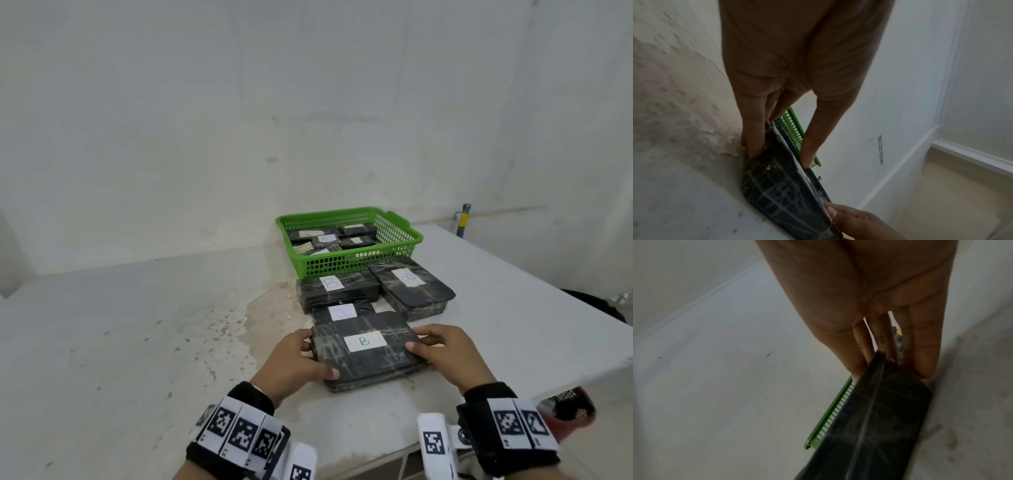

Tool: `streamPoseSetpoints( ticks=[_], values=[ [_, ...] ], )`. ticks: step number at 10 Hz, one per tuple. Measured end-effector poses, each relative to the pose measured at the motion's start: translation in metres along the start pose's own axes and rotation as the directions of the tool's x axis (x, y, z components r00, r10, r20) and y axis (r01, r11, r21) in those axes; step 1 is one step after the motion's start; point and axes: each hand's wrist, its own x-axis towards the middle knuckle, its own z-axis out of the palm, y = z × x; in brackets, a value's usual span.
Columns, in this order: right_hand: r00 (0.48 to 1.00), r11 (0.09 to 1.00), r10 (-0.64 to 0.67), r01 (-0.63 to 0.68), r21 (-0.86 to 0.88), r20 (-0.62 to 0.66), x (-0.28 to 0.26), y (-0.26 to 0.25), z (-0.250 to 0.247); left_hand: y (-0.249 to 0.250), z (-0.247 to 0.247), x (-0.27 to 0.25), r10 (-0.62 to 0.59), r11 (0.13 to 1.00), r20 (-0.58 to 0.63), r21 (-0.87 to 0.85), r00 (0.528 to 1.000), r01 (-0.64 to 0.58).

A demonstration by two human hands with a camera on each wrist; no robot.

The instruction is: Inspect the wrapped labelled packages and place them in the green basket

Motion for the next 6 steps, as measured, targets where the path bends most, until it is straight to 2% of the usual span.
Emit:
streamPoseSetpoints(
  ticks=[1,4,5,6],
  values=[
    [1.000,1.000,-0.002,0.002,-0.017,-0.016,0.005,0.004,-0.001,0.001,0.005,0.002,0.011,0.998,0.001,0.056,1.000,-0.011],
    [0.997,0.995,0.079,-0.080,0.067,0.017,0.018,0.009,-0.002,-0.006,0.012,0.002,0.041,0.999,-0.063,0.020,0.997,-0.040],
    [0.994,0.993,0.110,-0.111,0.041,0.027,0.015,0.004,0.000,-0.007,0.012,-0.001,0.003,1.000,-0.065,0.018,0.998,-0.002],
    [0.991,0.990,0.134,-0.134,0.035,-0.002,0.015,0.002,0.001,-0.008,0.013,-0.007,-0.056,0.997,-0.085,-0.065,0.995,0.050]
  ],
)
